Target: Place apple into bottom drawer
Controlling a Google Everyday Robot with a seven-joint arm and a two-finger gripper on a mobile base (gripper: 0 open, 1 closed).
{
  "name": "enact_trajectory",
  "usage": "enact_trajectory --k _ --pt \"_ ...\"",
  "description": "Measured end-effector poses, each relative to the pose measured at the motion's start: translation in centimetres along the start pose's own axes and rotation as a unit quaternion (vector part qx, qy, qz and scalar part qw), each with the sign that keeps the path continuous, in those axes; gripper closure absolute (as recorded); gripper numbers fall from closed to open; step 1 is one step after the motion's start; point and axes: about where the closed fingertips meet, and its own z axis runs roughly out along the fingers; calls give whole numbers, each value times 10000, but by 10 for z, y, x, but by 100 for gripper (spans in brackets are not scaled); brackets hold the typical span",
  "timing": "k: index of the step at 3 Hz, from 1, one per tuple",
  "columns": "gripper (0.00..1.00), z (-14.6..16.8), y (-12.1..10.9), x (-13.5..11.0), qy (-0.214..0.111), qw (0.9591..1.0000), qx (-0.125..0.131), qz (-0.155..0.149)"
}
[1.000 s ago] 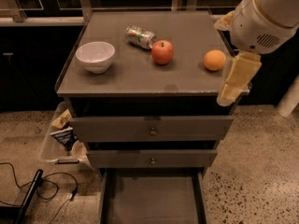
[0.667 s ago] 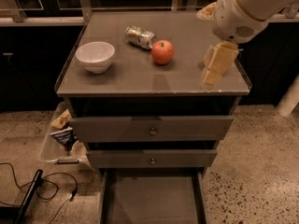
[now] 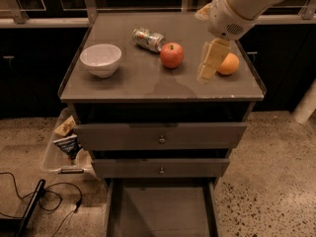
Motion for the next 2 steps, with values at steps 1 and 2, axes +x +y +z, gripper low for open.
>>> enact_trajectory --k 1,2 --pt "0 24 -22 -4 -137 9997 167 -107" --pt "0 53 -56 -10 -545 9981 293 -57"
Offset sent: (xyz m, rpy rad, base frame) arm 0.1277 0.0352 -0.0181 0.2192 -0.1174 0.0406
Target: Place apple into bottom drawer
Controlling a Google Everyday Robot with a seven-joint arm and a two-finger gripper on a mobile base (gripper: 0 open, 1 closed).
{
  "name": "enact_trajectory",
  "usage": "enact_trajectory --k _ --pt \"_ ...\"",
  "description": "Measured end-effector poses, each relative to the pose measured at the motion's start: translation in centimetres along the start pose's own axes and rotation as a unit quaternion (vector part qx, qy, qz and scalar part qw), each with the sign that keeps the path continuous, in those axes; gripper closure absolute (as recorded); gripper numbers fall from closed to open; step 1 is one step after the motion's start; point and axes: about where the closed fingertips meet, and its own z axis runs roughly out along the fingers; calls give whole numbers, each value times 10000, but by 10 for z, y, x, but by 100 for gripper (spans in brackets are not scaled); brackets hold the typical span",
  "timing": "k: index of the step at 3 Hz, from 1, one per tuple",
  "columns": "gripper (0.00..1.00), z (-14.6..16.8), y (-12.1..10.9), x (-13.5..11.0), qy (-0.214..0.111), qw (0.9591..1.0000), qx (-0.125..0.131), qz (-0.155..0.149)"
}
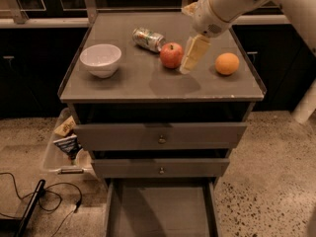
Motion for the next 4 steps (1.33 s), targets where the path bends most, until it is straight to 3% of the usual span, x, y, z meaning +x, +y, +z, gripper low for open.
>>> enact_trajectory --k 1,3,4 --pt "0 18 -21 0 -352 9990 -31 283" --pt "0 48 -29 30 -815 9875 -314 1312" --pt "0 64 -33 37 -876 9825 -415 1589"
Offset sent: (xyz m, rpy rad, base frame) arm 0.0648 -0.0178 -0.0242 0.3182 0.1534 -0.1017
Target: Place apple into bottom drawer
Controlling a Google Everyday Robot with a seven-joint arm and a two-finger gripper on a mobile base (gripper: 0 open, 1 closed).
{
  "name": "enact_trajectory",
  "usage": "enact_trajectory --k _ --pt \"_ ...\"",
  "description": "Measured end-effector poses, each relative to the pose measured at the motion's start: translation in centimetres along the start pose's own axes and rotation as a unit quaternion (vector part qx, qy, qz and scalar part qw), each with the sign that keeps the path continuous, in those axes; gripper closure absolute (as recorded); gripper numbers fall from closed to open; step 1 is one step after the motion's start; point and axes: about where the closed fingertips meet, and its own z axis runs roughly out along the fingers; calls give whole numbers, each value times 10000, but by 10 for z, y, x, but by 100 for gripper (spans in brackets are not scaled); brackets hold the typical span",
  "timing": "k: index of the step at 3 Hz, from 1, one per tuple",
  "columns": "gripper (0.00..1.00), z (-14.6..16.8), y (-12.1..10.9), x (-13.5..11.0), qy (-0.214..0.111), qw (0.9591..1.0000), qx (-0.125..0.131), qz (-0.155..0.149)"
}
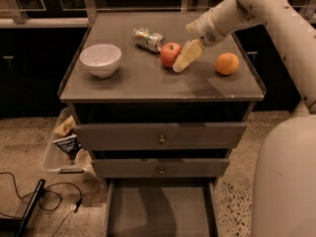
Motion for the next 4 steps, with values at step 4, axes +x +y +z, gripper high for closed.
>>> enact_trajectory --k 4 --pt "19 47 -11 -8 -131 9990 -383 192"
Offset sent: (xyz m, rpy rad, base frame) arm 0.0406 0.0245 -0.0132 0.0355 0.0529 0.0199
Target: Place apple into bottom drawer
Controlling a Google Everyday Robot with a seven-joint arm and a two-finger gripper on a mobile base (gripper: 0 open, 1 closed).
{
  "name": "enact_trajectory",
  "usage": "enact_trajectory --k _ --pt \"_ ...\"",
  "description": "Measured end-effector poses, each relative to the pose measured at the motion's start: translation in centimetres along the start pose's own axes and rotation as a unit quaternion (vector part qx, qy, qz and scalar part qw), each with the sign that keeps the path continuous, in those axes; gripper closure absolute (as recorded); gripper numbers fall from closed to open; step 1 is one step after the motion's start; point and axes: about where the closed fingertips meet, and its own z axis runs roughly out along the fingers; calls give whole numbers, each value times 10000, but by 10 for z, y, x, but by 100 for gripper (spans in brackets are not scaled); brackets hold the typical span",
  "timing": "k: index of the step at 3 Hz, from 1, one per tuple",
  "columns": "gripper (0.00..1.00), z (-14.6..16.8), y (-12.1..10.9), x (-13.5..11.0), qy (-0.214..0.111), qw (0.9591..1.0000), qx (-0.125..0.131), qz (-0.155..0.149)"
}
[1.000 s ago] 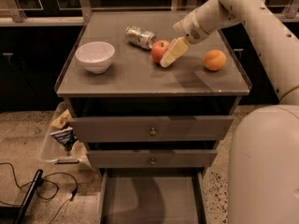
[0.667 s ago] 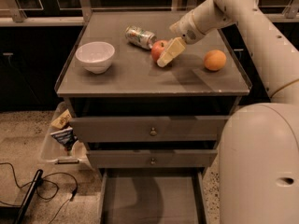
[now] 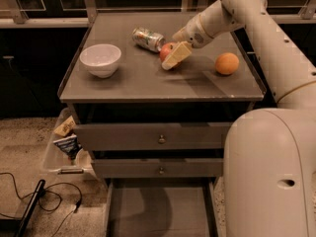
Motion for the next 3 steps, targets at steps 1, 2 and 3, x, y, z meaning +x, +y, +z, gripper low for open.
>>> enact_trajectory --k 1,2,3 --pt "42 0 0 0 0 10000 0 0" --pt "65 0 0 0 0 10000 0 0" --pt "88 0 0 0 0 10000 -1 0"
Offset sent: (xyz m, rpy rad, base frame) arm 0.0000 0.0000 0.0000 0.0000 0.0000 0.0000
